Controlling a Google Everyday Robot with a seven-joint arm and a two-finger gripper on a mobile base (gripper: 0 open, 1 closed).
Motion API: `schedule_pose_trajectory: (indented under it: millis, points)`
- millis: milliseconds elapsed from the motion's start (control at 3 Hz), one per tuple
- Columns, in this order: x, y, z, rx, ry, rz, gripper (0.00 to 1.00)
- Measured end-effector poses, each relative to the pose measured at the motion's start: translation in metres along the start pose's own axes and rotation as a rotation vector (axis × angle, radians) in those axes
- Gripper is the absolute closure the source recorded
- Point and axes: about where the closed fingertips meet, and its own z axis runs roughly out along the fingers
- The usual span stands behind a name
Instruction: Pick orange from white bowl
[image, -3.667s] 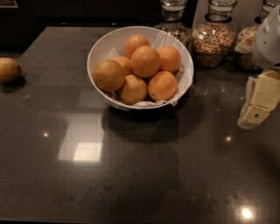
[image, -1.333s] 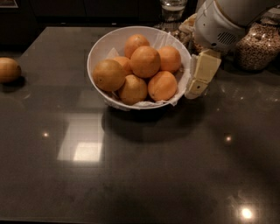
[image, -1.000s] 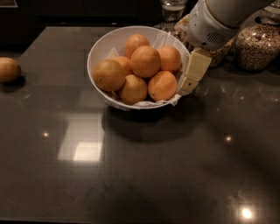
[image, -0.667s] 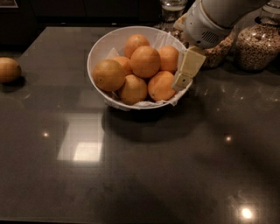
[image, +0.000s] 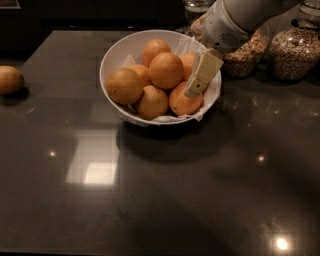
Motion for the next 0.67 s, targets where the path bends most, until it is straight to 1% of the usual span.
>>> schedule_pose_trajectory:
  millis: [333, 667]
  points:
    - [-0.0048, 0.0023, 0.0004, -0.009, -0.017, 0.004, 0.00]
    - [-0.0080, 0.0061, 0.0002, 0.003, -0.033, 0.002, 0.00]
